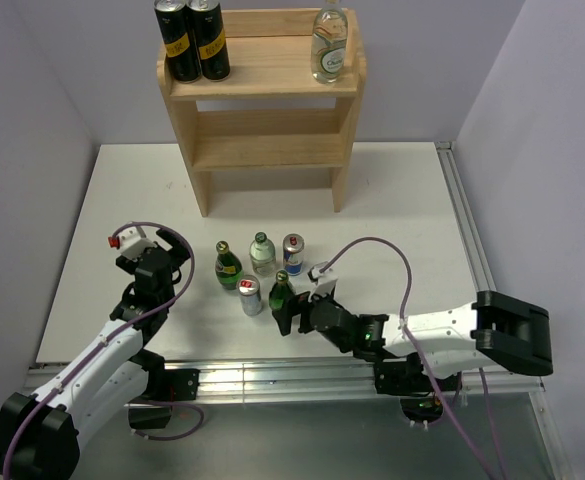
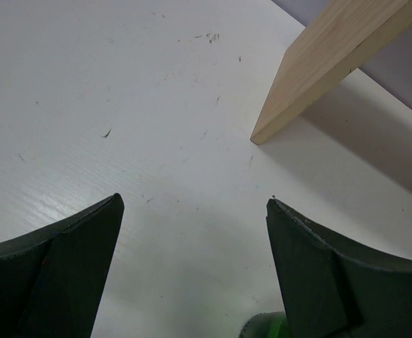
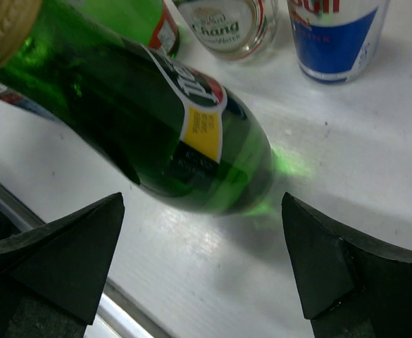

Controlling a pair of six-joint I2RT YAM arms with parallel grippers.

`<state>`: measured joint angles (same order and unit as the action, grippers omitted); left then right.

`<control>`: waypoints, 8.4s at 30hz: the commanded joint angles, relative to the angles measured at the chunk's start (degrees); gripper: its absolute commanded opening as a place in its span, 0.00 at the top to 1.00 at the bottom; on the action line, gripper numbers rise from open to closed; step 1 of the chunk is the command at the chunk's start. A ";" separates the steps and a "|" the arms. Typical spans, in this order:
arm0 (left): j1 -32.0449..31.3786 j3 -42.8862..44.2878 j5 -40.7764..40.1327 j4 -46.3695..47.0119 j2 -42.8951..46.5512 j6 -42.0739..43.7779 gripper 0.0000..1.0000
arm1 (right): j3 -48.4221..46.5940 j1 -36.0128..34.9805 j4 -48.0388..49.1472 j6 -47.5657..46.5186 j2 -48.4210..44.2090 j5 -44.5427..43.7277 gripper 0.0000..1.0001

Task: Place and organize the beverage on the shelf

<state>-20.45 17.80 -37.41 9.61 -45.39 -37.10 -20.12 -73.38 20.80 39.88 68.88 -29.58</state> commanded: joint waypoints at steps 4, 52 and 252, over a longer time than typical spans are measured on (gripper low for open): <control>-0.21 2.50 0.76 1.12 0.12 0.19 0.11 | -0.44 -0.44 17.34 -6.21 10.63 -6.97 0.00; -0.21 2.24 0.58 1.03 0.91 0.28 0.11 | -25.91 -3.87 -4.88 -25.45 2.05 -22.71 1.00; -0.21 3.03 -0.65 0.06 -0.23 -0.78 0.05 | -28.89 21.71 4.80 -17.89 17.70 -9.00 0.98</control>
<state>-20.47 18.92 -37.87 8.58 -45.87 -37.32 -41.12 -50.22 27.09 25.61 94.06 -33.43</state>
